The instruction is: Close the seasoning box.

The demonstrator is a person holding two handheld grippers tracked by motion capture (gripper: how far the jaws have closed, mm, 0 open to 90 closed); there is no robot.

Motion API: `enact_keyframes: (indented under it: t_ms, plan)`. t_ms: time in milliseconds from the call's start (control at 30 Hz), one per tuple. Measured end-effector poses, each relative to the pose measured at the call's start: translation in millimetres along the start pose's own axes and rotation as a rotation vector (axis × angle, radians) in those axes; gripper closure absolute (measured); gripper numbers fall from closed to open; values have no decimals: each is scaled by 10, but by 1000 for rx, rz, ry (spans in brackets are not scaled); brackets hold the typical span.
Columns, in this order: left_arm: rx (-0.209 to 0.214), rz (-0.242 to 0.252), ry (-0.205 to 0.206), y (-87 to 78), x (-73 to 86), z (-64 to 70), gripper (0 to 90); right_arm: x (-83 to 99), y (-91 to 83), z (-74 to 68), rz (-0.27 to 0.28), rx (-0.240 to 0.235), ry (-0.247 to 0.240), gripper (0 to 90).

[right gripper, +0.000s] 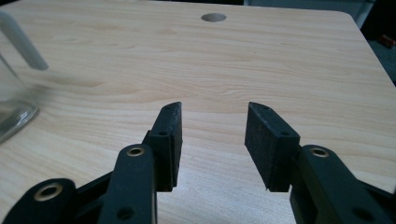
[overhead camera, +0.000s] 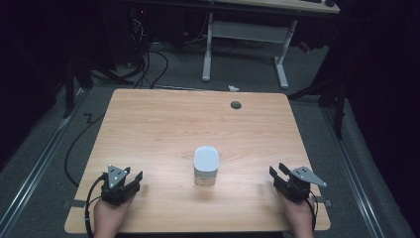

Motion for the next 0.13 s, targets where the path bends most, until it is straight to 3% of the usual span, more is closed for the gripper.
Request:
enact_keyframes:
  t_ms: [67, 133]
  plan:
    - [4, -1, 3, -20, -11, 16, 502, -14, 5, 2, 3, 0, -8, 552]
    - [5, -7, -22, -38, 14, 19, 504, 9, 18, 8, 1, -3, 22, 545]
Point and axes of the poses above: each handheld gripper's, and its own axes: y roughly forward along the jaws, x roughly out of its underside, z roughly to its right, the point moved 6 cm from there along y, roughly forward along the jaws, and after that the axes turned 13 degrees about -x, right-handed, at the moved point
